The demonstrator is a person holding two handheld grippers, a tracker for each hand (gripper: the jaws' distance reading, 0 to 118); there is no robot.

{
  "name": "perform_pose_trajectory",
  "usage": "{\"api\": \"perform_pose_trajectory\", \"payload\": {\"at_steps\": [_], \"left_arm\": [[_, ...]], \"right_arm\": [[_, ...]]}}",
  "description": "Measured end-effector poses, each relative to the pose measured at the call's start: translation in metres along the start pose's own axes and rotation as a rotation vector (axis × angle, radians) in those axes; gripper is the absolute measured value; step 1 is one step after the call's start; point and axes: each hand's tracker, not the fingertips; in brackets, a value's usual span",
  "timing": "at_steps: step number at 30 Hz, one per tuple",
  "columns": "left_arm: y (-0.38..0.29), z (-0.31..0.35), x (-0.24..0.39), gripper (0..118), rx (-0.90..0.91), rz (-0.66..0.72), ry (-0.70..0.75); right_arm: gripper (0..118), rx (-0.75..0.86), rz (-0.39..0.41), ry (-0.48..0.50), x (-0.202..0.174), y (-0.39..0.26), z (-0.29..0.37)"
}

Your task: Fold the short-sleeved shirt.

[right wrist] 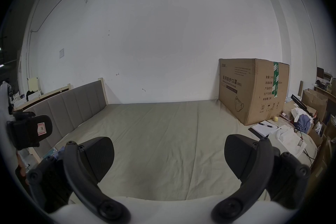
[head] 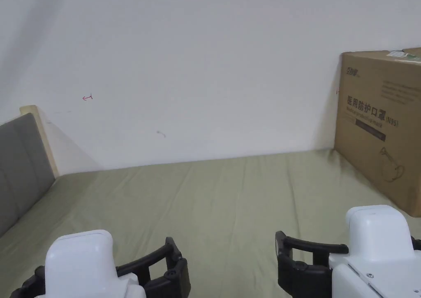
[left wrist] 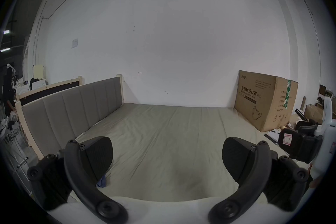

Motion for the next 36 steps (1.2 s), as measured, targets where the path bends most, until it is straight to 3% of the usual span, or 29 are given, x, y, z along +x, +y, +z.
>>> {"api": "perform_pose_trajectory", "payload": {"at_steps": [36], "left_arm": [[-0.0065,-0.0033,0.0001,118,-0.131,0.074,0.001]], "right_arm": [[118,-0.025,-0.019,0.035,0.0062,-0.004,-0.0039]]}}
